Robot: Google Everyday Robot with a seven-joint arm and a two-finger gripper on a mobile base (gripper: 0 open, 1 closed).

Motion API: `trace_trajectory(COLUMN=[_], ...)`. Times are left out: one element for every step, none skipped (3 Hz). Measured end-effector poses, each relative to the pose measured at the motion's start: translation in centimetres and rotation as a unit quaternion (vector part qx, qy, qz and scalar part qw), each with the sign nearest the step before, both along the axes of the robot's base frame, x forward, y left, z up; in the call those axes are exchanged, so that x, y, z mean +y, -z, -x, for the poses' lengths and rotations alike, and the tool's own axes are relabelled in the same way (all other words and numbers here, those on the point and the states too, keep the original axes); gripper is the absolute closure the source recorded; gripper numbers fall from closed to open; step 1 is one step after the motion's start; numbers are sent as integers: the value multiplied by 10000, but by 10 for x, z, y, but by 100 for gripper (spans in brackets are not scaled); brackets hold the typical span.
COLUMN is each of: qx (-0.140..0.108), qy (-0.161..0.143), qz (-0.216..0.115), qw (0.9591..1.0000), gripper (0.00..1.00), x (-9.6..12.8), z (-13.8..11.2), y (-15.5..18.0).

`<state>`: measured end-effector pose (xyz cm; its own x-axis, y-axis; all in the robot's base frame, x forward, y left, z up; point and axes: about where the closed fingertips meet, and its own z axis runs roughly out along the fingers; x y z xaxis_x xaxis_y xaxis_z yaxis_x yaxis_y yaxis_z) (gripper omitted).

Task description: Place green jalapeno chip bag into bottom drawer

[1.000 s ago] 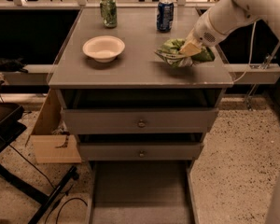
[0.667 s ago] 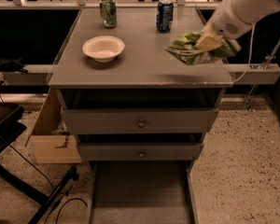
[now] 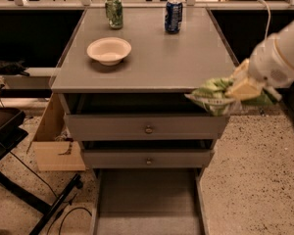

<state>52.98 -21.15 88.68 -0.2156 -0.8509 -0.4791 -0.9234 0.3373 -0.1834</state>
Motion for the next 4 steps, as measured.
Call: trace_trajectory(qx=[373,557,560,522], qy=[441,923,917,722], qz=[-863,-1171,-1169,-1052], qw=[9946,9872,9873,9904], gripper=[100,100,100,100], x=[-10,-2,-2,19], z=[40,53,53,38], y=[107,194,194,200])
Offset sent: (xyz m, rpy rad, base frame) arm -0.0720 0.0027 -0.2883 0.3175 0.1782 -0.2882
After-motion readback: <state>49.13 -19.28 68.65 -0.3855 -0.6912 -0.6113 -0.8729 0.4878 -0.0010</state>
